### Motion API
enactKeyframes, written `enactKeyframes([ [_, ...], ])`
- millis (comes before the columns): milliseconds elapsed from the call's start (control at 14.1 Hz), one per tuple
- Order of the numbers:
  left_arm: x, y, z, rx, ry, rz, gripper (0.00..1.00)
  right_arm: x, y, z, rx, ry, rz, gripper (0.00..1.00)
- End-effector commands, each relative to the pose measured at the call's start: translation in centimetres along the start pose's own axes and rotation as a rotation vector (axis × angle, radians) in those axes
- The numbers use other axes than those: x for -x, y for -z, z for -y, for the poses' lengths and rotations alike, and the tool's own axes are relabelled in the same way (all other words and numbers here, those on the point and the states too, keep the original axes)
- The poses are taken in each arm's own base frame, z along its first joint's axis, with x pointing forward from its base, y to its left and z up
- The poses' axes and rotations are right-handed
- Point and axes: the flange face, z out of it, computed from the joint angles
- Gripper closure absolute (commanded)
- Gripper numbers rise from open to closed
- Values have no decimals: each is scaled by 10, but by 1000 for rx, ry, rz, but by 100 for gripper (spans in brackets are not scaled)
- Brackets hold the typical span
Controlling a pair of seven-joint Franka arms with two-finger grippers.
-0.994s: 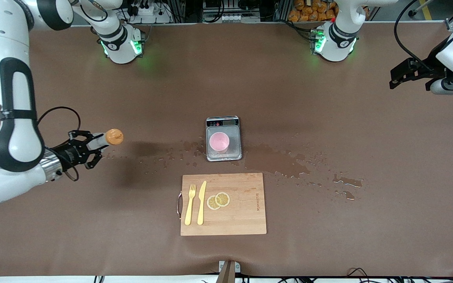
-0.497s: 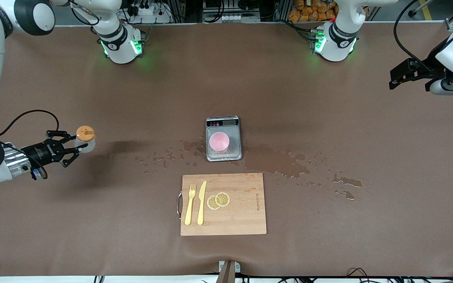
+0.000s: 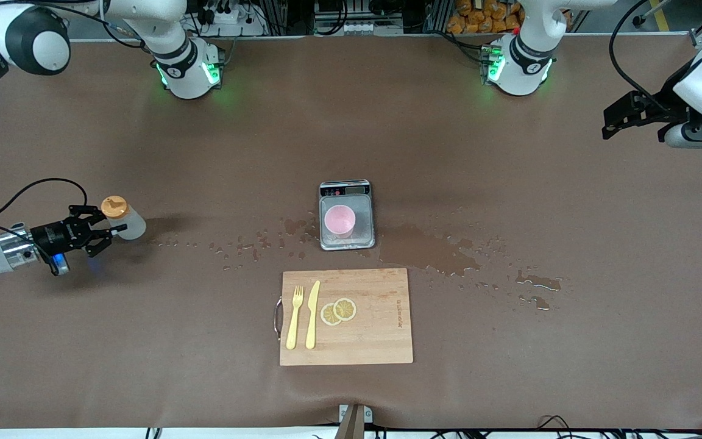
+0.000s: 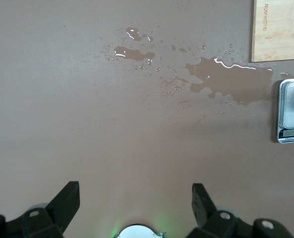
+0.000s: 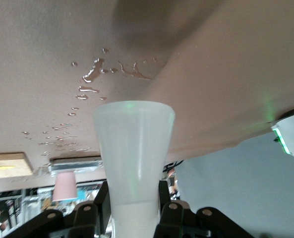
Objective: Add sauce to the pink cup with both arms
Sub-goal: 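Carry the bottle back toward its starting spot with the right gripper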
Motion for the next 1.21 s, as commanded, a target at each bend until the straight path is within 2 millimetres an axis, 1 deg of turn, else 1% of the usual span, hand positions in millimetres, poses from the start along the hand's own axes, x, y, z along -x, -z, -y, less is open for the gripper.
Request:
enactKeyframes([
  [0, -2, 1, -2, 3, 15, -4, 0, -31, 6, -21, -95, 48, 99, 58],
  [497, -4, -1, -3, 2, -5, 0, 0, -62, 6, -43, -130, 32, 131, 58],
  [639, -3, -1, -4, 1, -8, 0, 0, -71, 5, -49, -140, 52, 141, 58],
  [710, -3, -1, -4, 1, -9, 0, 0, -74, 3, -50, -141, 53, 143, 58],
  [852, -2, 0, -4, 1, -9, 2, 0, -73, 3, -49, -140, 55, 145, 57],
  [994, -2, -1, -7, 1, -13, 2, 0, -74, 3, -50, -142, 58, 145, 49],
  [1135, -3, -2, -7, 1, -12, 5, 0, -73, 1, -47, -135, 64, 144, 0],
])
